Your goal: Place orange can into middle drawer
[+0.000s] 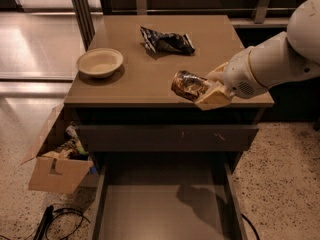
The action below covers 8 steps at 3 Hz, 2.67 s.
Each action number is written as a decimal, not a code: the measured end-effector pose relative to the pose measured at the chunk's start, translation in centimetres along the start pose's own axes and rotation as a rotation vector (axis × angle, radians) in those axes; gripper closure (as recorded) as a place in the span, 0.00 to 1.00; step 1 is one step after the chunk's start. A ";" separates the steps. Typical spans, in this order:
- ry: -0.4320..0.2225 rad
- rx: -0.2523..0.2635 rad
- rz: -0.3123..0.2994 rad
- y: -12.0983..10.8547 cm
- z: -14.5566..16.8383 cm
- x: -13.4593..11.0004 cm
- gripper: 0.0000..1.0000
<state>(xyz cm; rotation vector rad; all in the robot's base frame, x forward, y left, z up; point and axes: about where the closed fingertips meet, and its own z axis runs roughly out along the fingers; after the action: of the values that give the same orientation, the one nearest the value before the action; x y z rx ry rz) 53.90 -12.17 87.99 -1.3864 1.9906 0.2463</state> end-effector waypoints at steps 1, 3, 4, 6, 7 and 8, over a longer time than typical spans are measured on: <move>-0.012 -0.022 -0.001 1.6 0.7 0.6 1.00; -0.062 -0.134 0.047 11.1 5.5 5.3 1.00; -0.056 -0.162 0.057 15.2 9.2 8.4 1.00; -0.024 -0.175 0.112 17.7 17.8 14.3 1.00; -0.024 -0.176 0.114 17.7 17.9 14.3 1.00; -0.006 -0.195 0.144 18.3 19.9 15.2 1.00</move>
Offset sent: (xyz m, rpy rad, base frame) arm -0.1023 0.0356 -0.1110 0.1293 0.1306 0.0892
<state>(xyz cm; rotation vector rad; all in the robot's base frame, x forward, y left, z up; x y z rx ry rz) 43.29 -5.91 59.54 -1.3585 2.1098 0.5210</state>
